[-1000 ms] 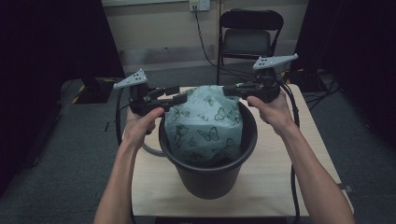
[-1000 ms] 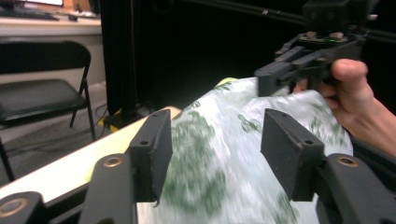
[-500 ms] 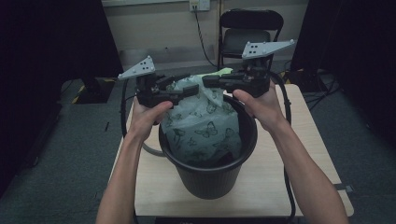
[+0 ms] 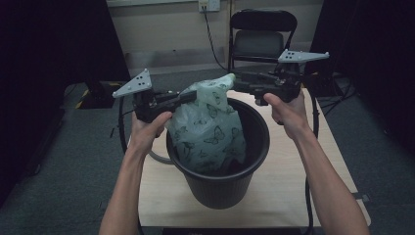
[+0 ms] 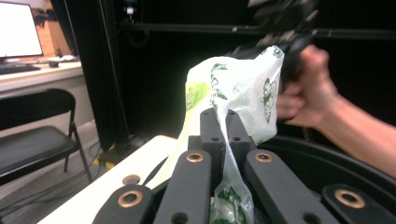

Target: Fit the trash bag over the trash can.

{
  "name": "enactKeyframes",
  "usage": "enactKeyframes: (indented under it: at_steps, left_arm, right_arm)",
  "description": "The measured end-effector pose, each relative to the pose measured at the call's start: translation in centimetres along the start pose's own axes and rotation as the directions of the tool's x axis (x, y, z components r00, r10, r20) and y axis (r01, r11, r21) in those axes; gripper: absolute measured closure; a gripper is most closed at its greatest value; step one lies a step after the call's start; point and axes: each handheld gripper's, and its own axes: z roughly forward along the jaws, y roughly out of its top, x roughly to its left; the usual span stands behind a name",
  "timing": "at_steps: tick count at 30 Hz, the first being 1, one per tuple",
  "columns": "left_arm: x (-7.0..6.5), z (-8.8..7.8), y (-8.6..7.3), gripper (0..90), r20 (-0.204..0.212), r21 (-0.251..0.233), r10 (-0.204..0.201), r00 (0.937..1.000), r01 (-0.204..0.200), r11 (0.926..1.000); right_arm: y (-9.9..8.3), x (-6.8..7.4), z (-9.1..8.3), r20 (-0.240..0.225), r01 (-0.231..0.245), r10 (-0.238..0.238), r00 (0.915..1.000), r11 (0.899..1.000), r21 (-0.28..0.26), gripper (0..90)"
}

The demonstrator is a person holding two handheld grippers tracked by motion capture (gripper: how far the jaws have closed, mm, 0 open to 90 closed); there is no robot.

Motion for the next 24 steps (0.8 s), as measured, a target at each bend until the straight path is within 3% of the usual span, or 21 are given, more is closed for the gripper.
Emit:
enactKeyframes:
  at_steps: [2,5,8,11,13,14,15,16,18,19,24]
  left_arm:
    - [-0.1,-0.2,0.1,90.0,0.002,-0.004,0.009,1.0,-0.009,1.0]
    - [-0.1,-0.1,0.1,90.0,0.002,-0.003,0.008,1.0,-0.008,1.0]
    - [0.0,0.2,0.3,89.9,0.004,-0.006,0.006,1.0,-0.006,1.0]
    - [0.0,0.4,0.2,89.3,0.009,0.001,0.011,0.9999,-0.011,0.9999]
    - [0.1,0.4,0.0,86.8,-0.004,0.025,0.008,1.0,-0.008,0.9997]
    - [0.1,0.4,0.0,86.2,-0.004,0.025,0.008,1.0,-0.008,0.9997]
    - [0.1,0.4,-0.1,86.2,-0.012,0.029,0.008,0.9999,-0.007,0.9996]
    - [0.2,0.5,-0.3,83.1,-0.026,0.052,0.01,0.9996,-0.009,0.9986]
    - [0.2,0.6,-0.4,76.2,-0.039,0.064,0.011,0.9992,-0.008,0.9979]
    - [0.2,0.6,-0.7,68.6,-0.047,0.072,0.004,0.9989,-0.001,0.9974]
    - [-0.6,0.2,-0.3,49.5,-0.062,0.071,0.024,0.9978,-0.02,0.9973]
  right_arm:
    - [-0.6,-0.8,0.4,-0.02,-0.015,0.015,0.9997,1.0,0.016,38.0]
    - [-0.9,-0.9,1.0,-0.049,-0.002,0.004,0.9988,1.0,0.022,32.1]
    - [-0.5,0.1,2.3,-0.111,0.04,-0.037,0.9931,0.999,0.027,30.1]
    - [-0.1,0.8,2.7,-0.114,0.058,-0.054,0.992,0.998,0.03,33.0]
    - [0.4,1.4,2.8,-0.136,0.086,-0.083,0.9872,0.996,0.018,61.0]
    - [0.4,1.4,2.8,-0.136,0.086,-0.083,0.9872,0.996,0.018,61.0]
    - [0.4,1.6,2.7,-0.145,0.093,-0.091,0.9852,0.996,0.008,68.7]
    - [0.4,1.9,2.4,-0.152,0.103,-0.102,0.9831,0.995,-0.002,83.2]
    - [0.4,2.0,2.2,-0.154,0.107,-0.107,0.9822,0.994,-0.007,86.4]
    - [0.4,2.5,1.7,-0.151,0.123,-0.124,0.9807,0.992,-0.012,88.5]
    - [0.0,2.6,1.1,-0.123,0.142,-0.139,0.9827,0.99,0.017,89.1]
